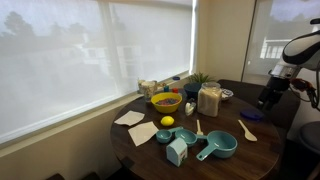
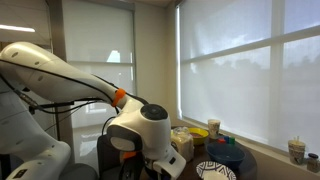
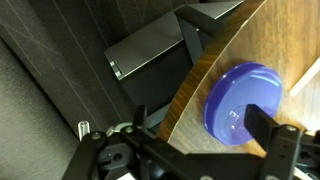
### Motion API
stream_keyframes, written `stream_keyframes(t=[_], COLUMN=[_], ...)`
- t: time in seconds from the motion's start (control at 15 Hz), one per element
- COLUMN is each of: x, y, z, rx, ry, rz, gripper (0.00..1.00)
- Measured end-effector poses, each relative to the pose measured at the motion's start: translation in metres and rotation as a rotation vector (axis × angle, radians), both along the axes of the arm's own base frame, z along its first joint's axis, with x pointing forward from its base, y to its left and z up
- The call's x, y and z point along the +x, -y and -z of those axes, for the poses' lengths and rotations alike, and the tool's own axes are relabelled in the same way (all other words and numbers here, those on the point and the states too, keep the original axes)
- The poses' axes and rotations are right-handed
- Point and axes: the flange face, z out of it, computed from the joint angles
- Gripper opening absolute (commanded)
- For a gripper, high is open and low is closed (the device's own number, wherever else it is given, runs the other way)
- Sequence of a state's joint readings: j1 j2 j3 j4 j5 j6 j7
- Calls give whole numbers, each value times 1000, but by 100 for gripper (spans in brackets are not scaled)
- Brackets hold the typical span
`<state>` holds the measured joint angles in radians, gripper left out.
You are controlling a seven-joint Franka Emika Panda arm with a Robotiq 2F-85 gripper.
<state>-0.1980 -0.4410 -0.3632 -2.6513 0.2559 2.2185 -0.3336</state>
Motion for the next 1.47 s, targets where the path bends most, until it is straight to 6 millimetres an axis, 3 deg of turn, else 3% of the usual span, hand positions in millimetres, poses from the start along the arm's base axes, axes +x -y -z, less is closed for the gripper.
stream_keyframes(t=[0.67,1.47], x=[3,-7], y=[-13,4], z=[11,23], rx=[53,46], ry=[20,-35], rz=[-51,-31], gripper=[100,100])
